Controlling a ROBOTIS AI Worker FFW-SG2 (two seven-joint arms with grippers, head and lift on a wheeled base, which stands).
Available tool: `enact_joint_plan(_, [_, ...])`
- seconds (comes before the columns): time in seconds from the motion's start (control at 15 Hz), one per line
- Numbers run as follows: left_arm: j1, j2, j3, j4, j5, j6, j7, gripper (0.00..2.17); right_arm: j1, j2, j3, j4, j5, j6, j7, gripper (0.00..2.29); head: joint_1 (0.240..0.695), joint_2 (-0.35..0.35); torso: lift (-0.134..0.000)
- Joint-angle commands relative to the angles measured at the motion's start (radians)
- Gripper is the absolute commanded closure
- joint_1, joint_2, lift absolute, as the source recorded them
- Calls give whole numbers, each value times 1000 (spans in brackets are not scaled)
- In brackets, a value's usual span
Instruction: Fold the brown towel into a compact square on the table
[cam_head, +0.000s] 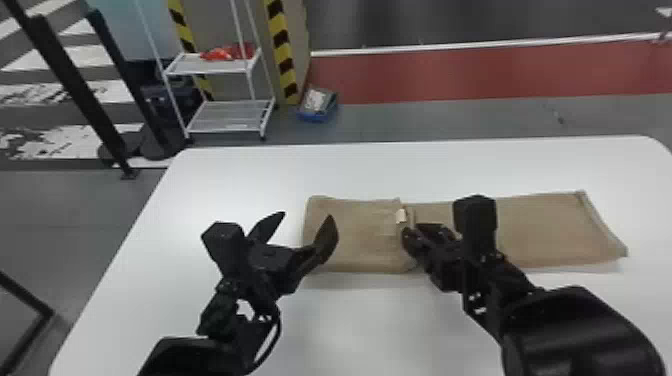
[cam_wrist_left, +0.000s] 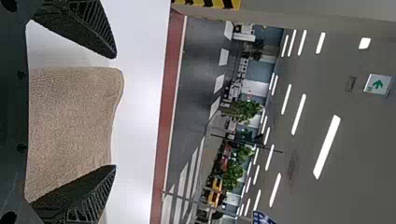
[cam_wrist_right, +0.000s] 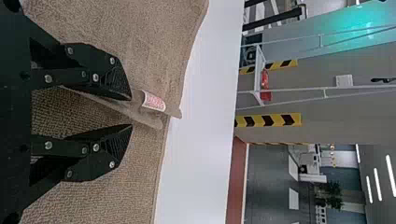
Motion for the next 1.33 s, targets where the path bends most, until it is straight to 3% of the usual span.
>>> enact_joint_plan(0.0, [-3, 0, -1, 1, 2, 0, 0, 29, -1, 1, 6, 1, -1, 1, 0, 1031, 695, 151, -123])
enact_joint_plan(0.33, [-6, 2, -4, 5, 3, 0, -1, 29, -9, 1, 38, -7, 8, 20, -1, 1025, 695, 163, -123])
enact_joint_plan(0.4, [-6, 2, -4, 5, 3, 0, -1, 29, -9, 1, 48, -9, 8, 26, -8, 832, 695, 164, -123])
enact_joint_plan(0.47, [-6, 2, -4, 5, 3, 0, -1, 29, -1, 1, 61, -19, 22, 7, -46, 262, 695, 166, -123])
enact_joint_plan(0.53, [-6, 3, -4, 5, 5, 0, -1, 29, 16, 1, 74, -38, 28, -42, -60, 6, 695, 167, -123])
enact_joint_plan(0.73, [-6, 8, -1, 8, 11, 0, -1, 29, 25, 1, 98, -71, 34, -63, -70, 53, 695, 175, -123])
enact_joint_plan(1.13, [-11, 13, 0, 15, 14, -3, -7, 29, -25, 1, 104, 13, 48, -29, -70, 228, 695, 194, -123])
enact_joint_plan(1.27, [-14, 19, -3, 22, 23, -3, -7, 29, -33, 1, 101, 24, 47, -23, -70, 475, 695, 189, -123])
